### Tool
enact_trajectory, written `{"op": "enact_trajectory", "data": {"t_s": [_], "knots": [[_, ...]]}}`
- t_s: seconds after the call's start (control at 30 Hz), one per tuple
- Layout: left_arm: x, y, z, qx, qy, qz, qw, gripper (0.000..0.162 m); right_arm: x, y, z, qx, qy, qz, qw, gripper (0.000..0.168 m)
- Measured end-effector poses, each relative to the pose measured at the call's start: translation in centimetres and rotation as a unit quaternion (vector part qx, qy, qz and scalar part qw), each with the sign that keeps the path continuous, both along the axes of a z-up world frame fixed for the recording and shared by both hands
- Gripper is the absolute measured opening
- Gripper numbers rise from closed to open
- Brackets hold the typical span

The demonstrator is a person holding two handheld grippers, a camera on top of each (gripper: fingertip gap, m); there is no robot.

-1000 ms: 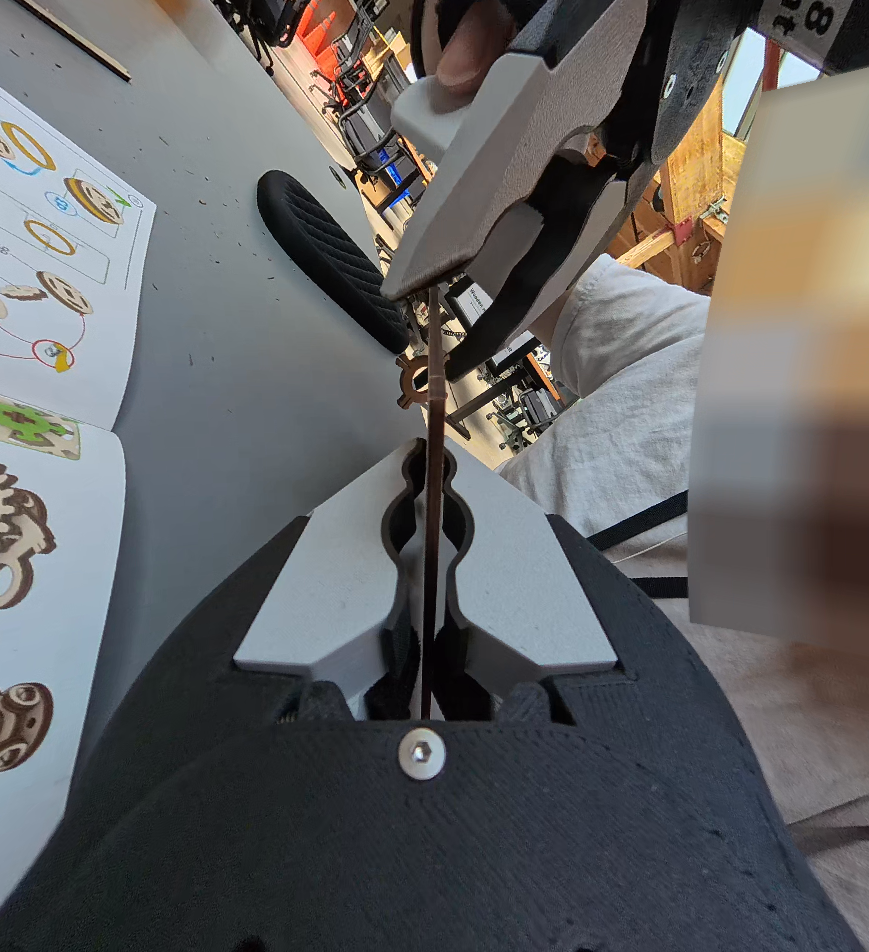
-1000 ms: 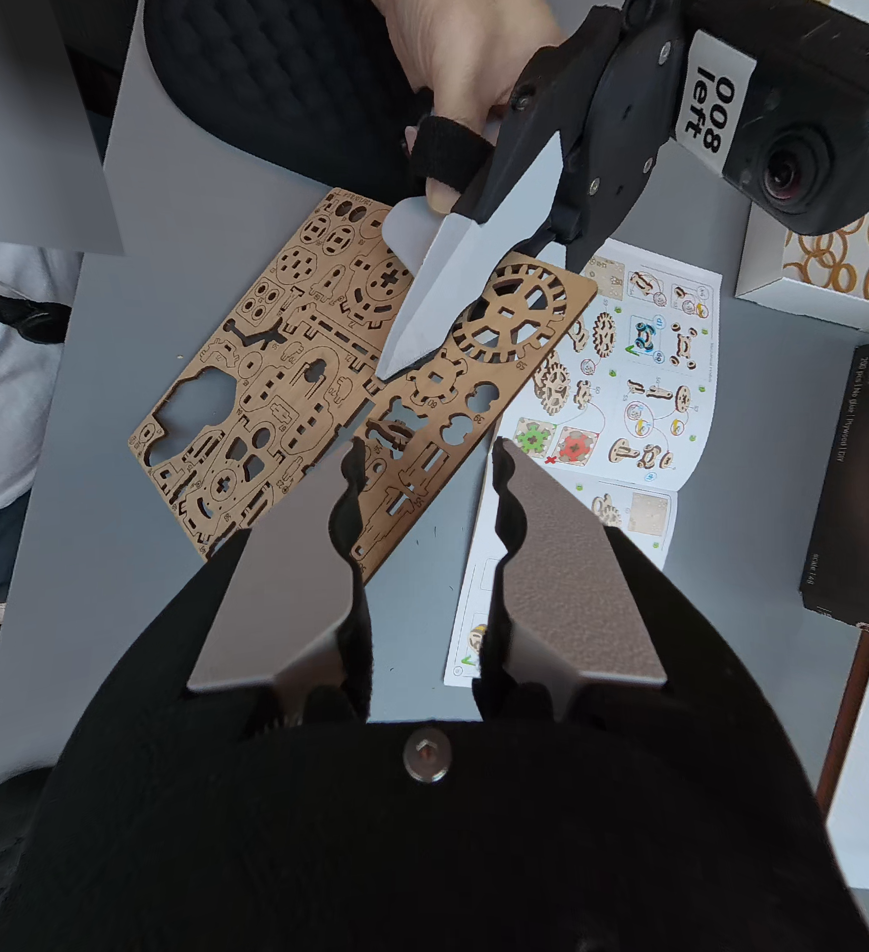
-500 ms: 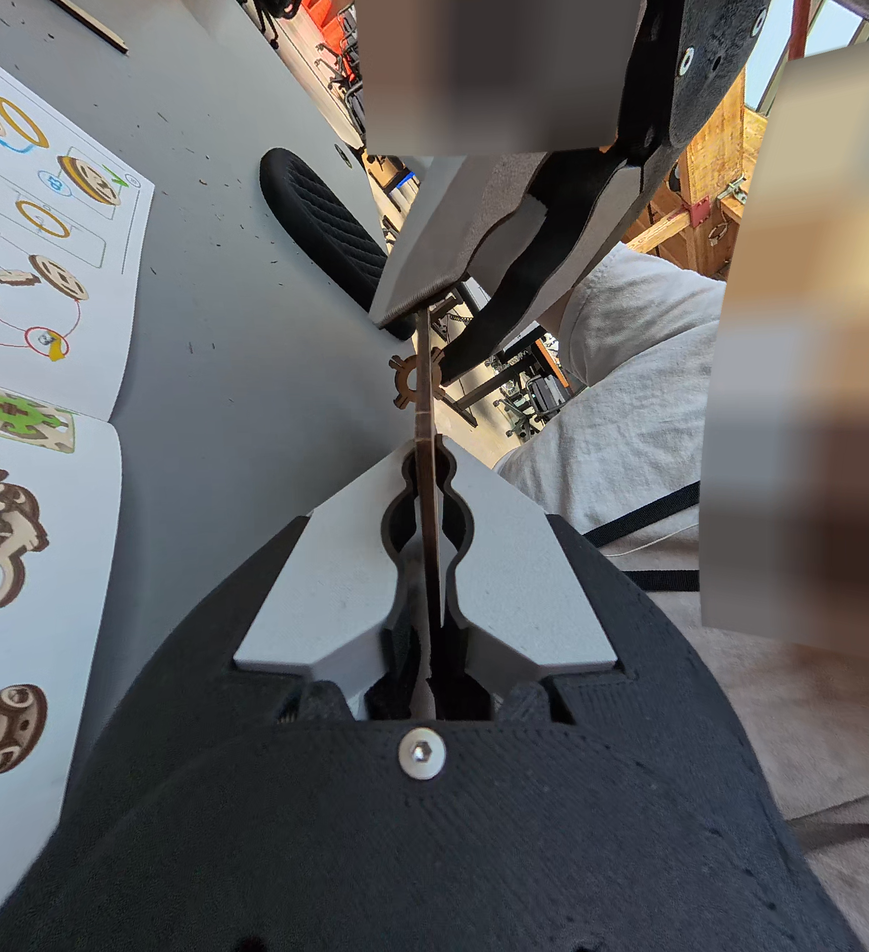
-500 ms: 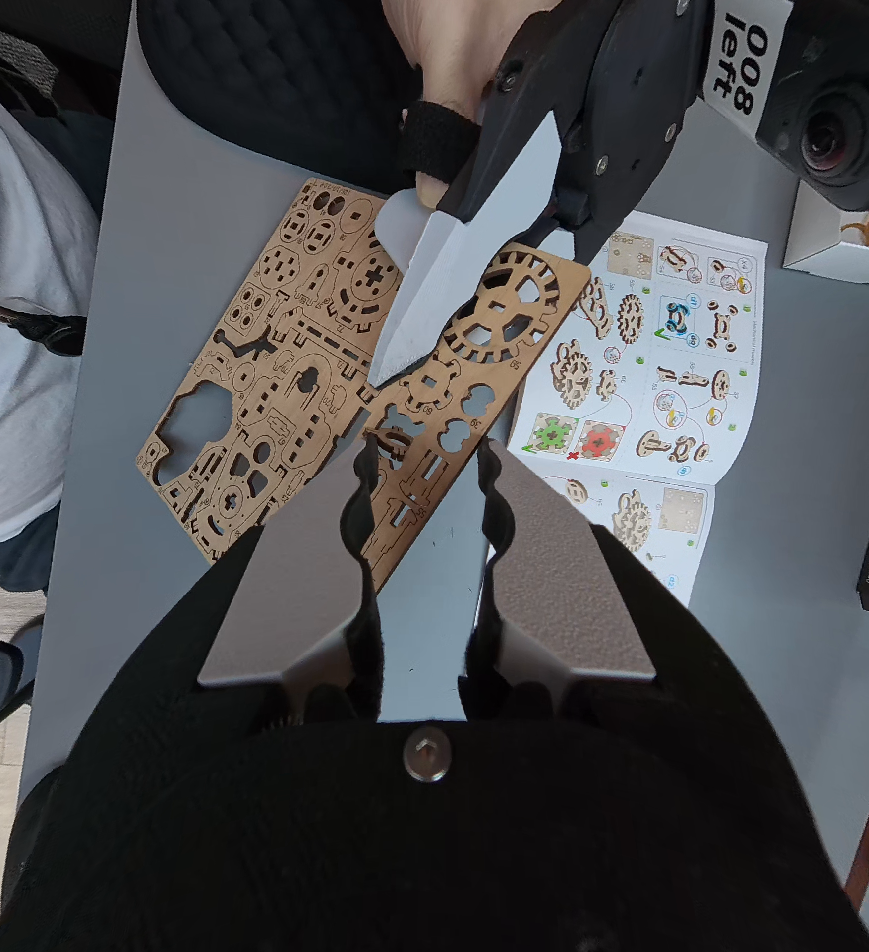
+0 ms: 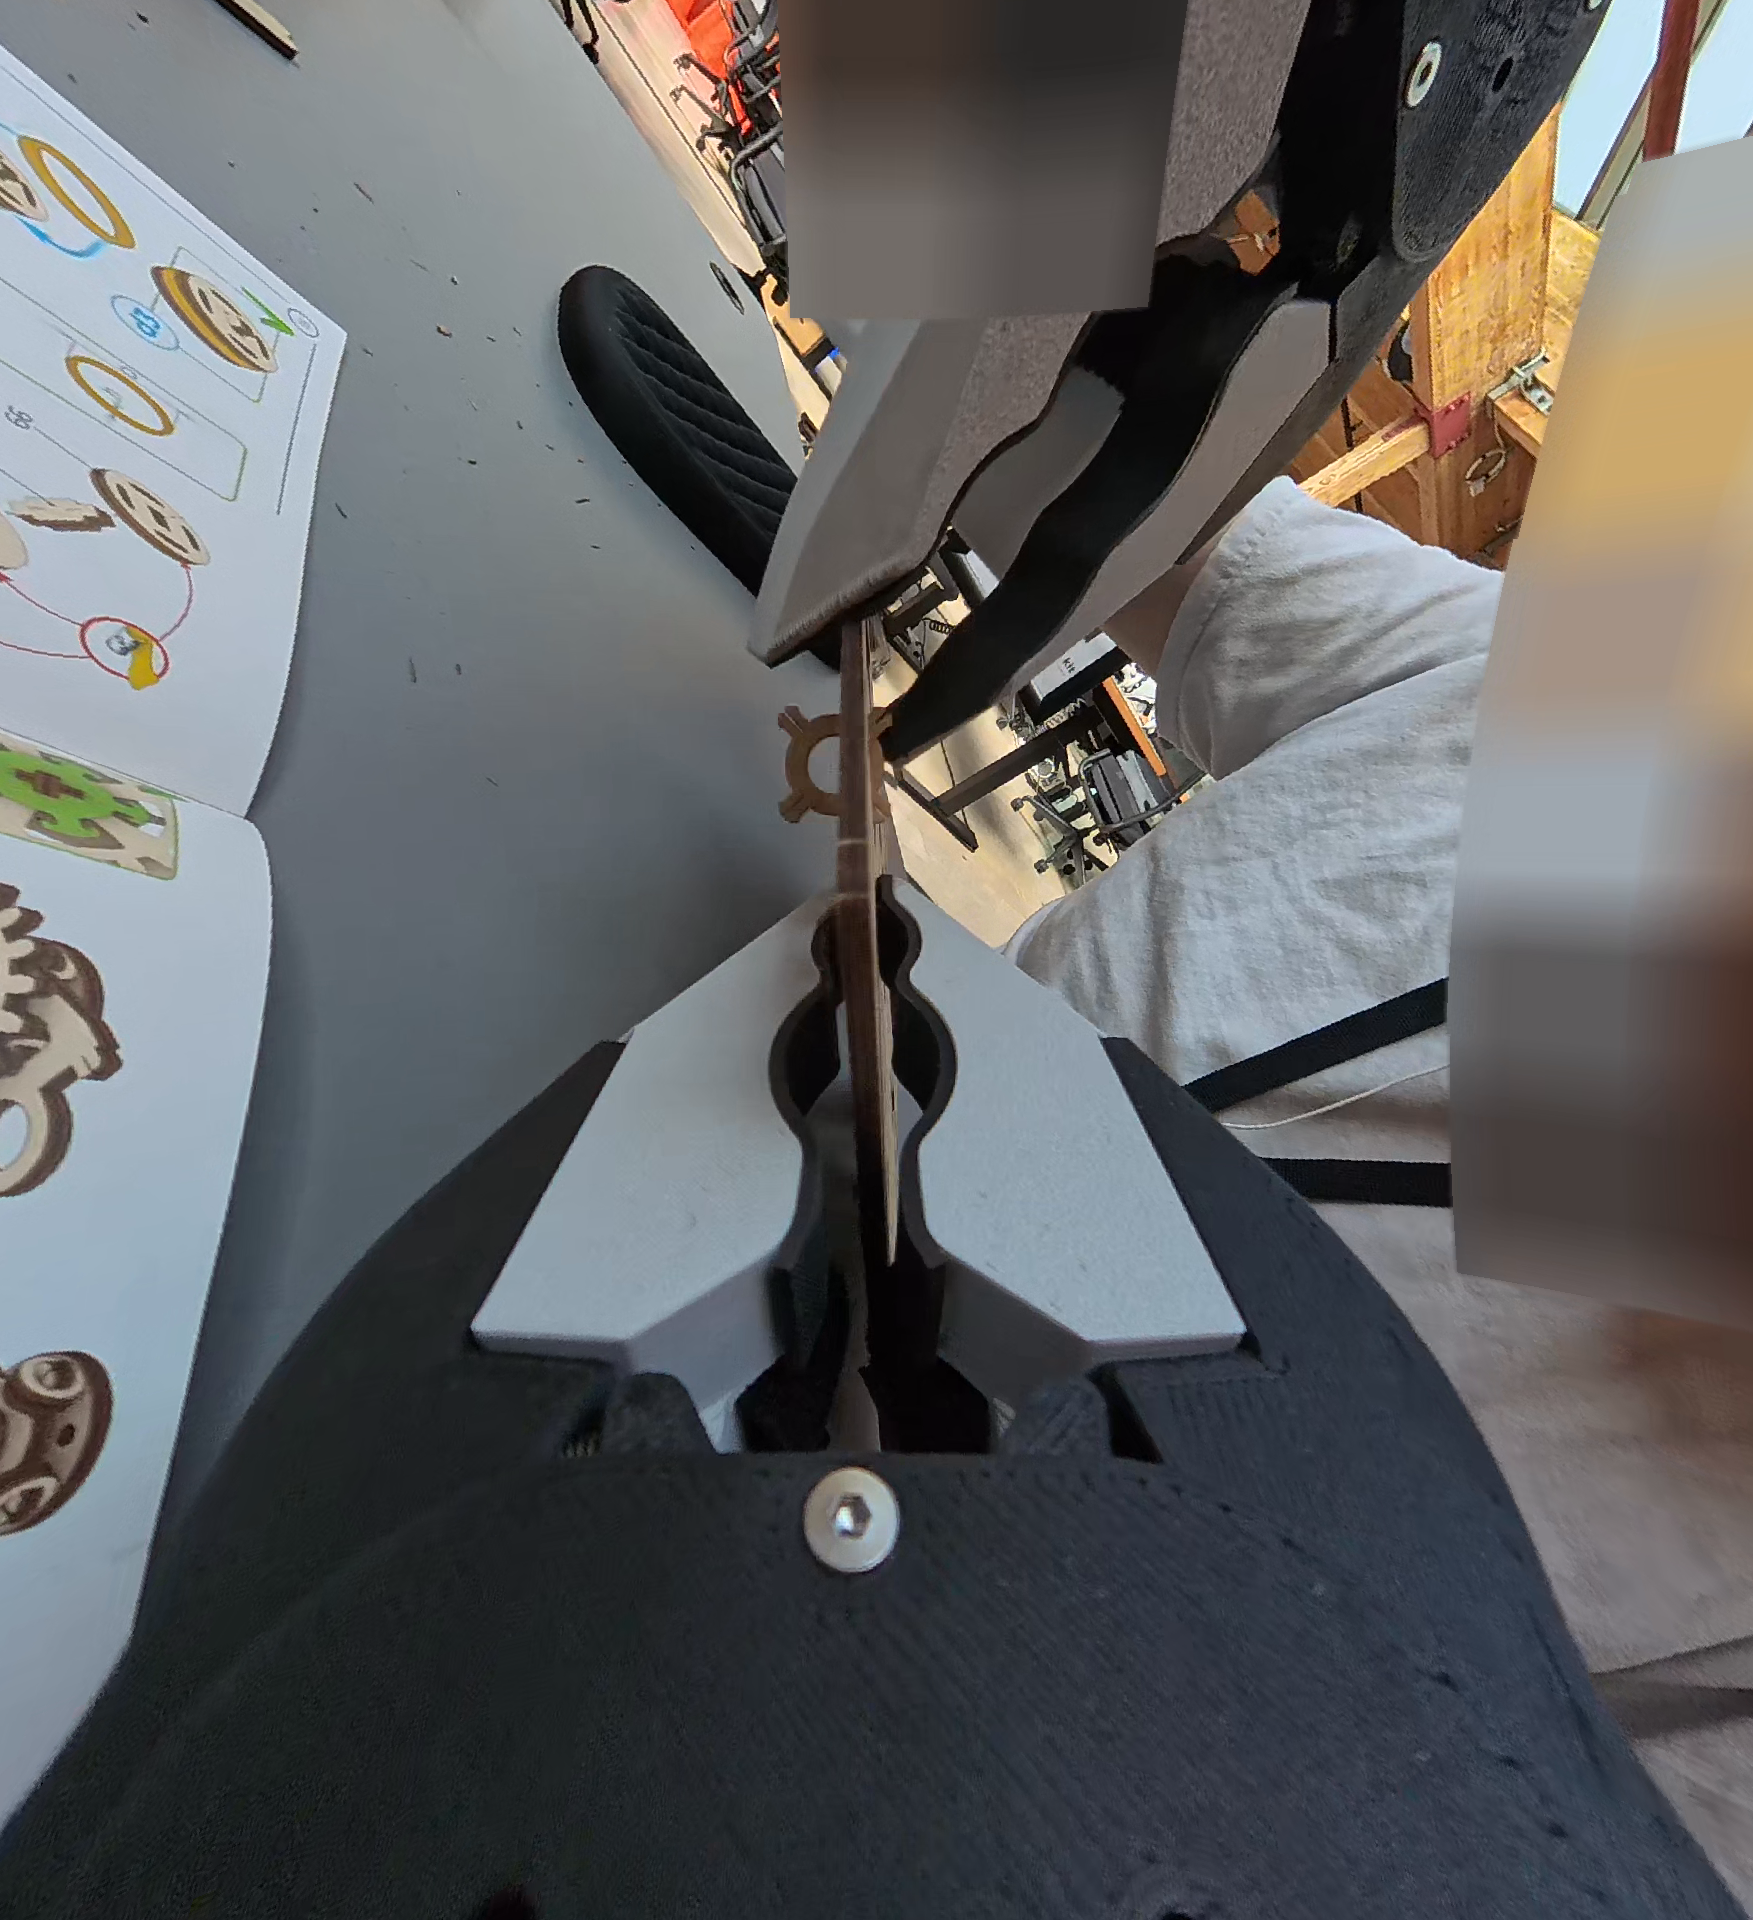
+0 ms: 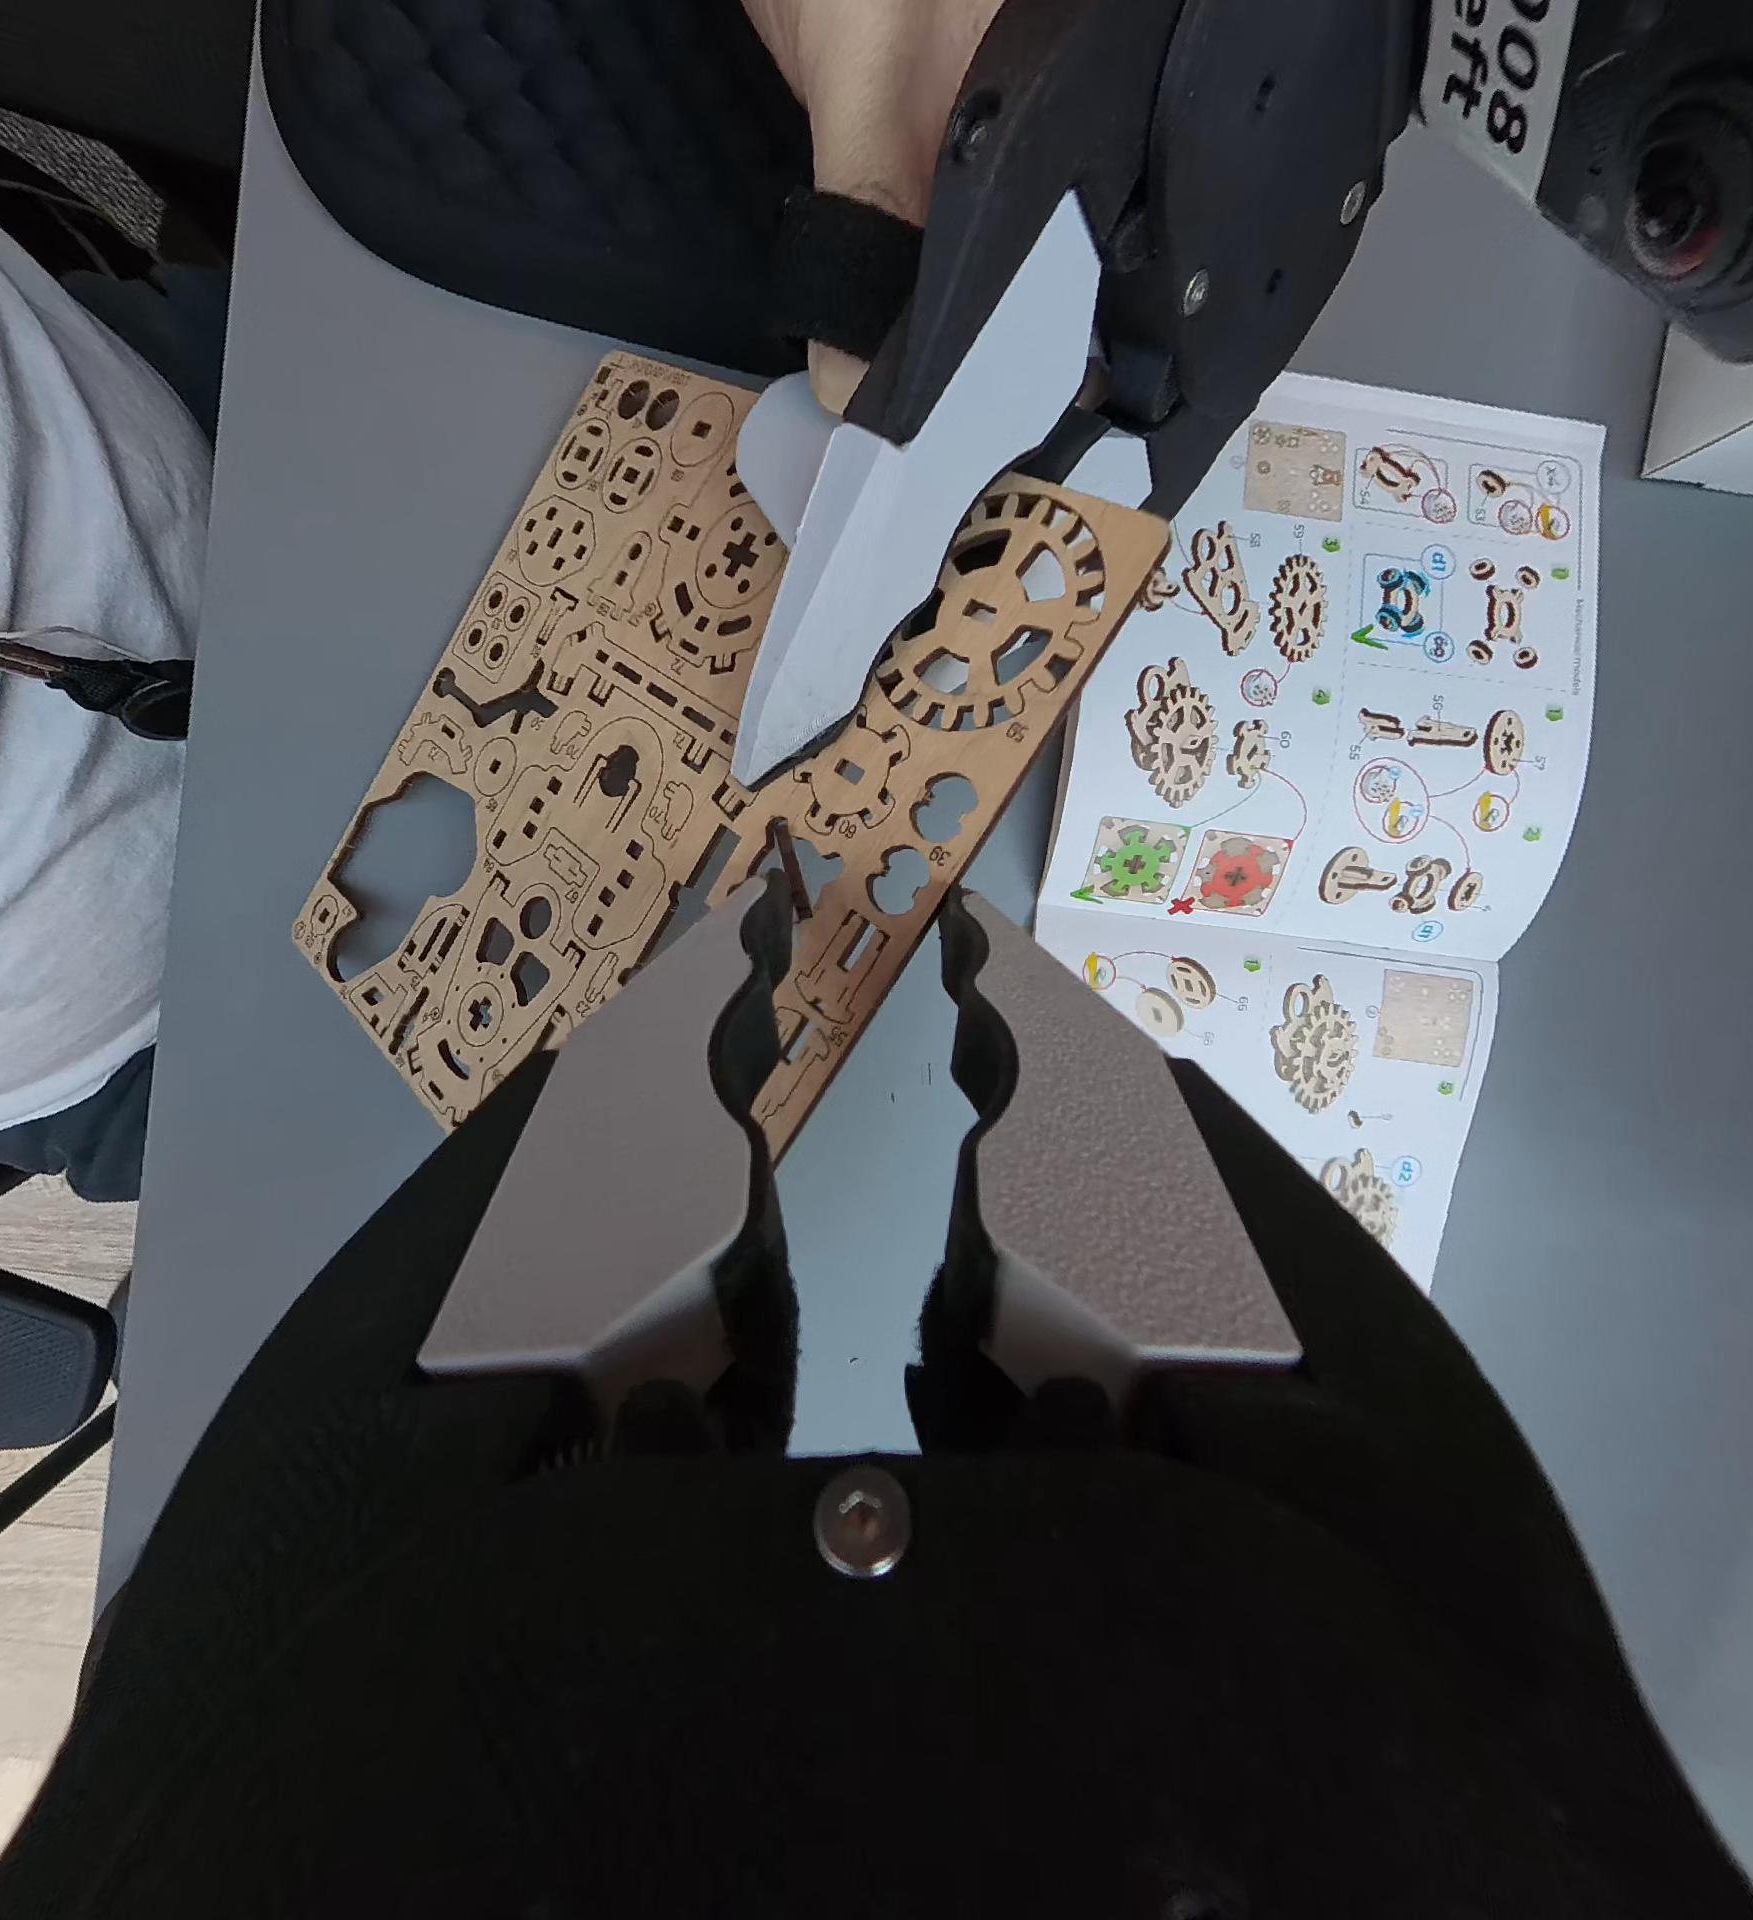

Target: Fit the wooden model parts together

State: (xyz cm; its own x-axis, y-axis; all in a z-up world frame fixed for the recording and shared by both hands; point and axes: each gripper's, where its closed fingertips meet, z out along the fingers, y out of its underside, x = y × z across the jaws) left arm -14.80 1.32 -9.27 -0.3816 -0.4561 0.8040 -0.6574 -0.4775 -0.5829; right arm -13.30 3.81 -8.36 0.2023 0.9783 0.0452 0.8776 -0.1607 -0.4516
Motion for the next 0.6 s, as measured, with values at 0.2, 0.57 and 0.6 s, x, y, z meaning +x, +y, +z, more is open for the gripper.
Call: {"op": "enact_trajectory", "data": {"t_s": [0.2, 0.57, 0.6], "knots": [[0.0, 0.2, 0.4, -0.010, -0.009, 0.004, 1.000, 0.001, -0.2, 0.2, 0.6, 0.015, 0.028, 0.011, 0.999, 0.033], [0.1, 0.6, 0.3, -0.011, -0.006, 0.015, 1.000, 0.000, 1.4, 0.8, 3.6, 0.045, 0.139, -0.053, 0.988, 0.031], [0.1, 0.6, 0.4, -0.012, -0.007, 0.015, 1.000, 0.000, 1.0, 0.4, 3.8, 0.071, 0.139, -0.035, 0.987, 0.026]]}}
